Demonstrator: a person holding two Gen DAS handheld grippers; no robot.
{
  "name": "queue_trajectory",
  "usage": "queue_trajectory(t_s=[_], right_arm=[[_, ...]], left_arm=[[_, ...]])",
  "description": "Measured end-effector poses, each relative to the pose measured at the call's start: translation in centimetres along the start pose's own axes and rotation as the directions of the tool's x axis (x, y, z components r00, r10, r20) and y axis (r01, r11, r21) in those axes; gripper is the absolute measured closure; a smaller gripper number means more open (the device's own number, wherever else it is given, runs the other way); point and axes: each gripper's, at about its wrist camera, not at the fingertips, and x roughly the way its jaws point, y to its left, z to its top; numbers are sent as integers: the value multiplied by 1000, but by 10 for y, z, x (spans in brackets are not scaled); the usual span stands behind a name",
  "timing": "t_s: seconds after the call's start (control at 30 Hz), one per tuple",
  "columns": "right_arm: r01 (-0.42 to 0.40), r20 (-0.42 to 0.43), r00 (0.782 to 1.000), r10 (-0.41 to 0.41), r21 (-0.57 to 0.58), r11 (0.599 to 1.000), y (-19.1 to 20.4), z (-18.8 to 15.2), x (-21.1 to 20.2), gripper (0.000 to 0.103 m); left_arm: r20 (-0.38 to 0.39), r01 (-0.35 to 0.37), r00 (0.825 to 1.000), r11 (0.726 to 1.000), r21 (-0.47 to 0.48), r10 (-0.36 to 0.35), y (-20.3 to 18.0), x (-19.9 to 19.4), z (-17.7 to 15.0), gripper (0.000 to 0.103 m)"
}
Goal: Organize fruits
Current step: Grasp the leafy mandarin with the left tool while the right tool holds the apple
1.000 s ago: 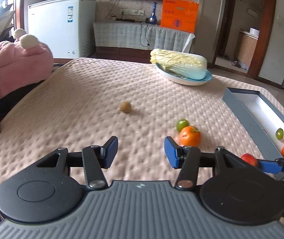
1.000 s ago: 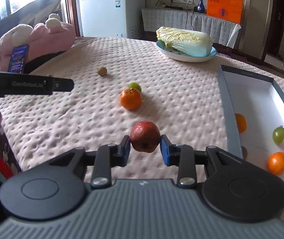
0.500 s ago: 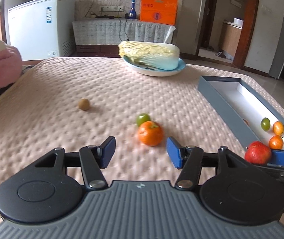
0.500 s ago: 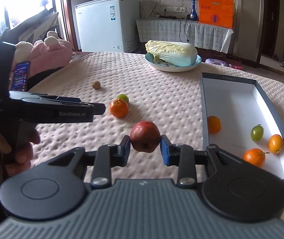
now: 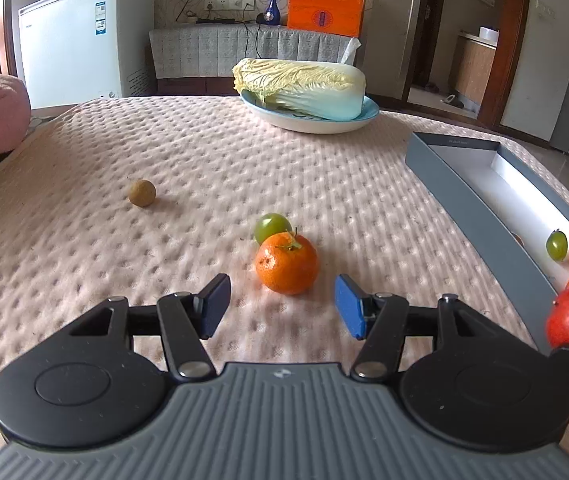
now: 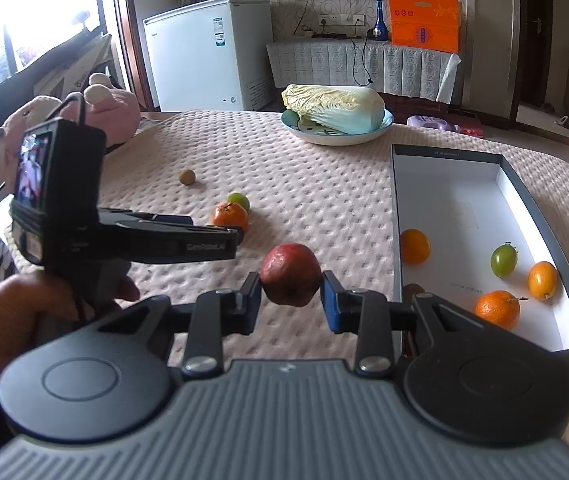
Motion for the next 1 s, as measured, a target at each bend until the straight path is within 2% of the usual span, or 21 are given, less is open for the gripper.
queue_trajectory(t_s=[0.3, 0.37, 0.53, 0.8, 1.0], right_arm=[[-16, 1, 1000, 16, 0, 1000, 1, 1, 0, 68], [-16, 0, 1000, 16, -3, 1000, 1, 1, 0, 68], [-15, -5, 1000, 15, 1, 1000, -1, 1, 3, 68], [-11, -8, 1000, 11, 10, 1000, -1, 3, 9, 68], [-12, 1, 1000, 12, 20, 1000, 0, 5, 13, 68]], left_arm=[[11, -16, 1000, 1000, -23, 16, -3, 19, 4, 40], [-2, -18, 1000, 999, -27, 18, -3, 24, 6, 42], [-9, -19, 1000, 1000, -19, 19, -5, 26, 7, 58], [-16, 11, 1000, 999, -32, -12, -1, 18, 6, 60], [7, 3, 1000, 1000, -12, -2, 0, 1, 11, 60]])
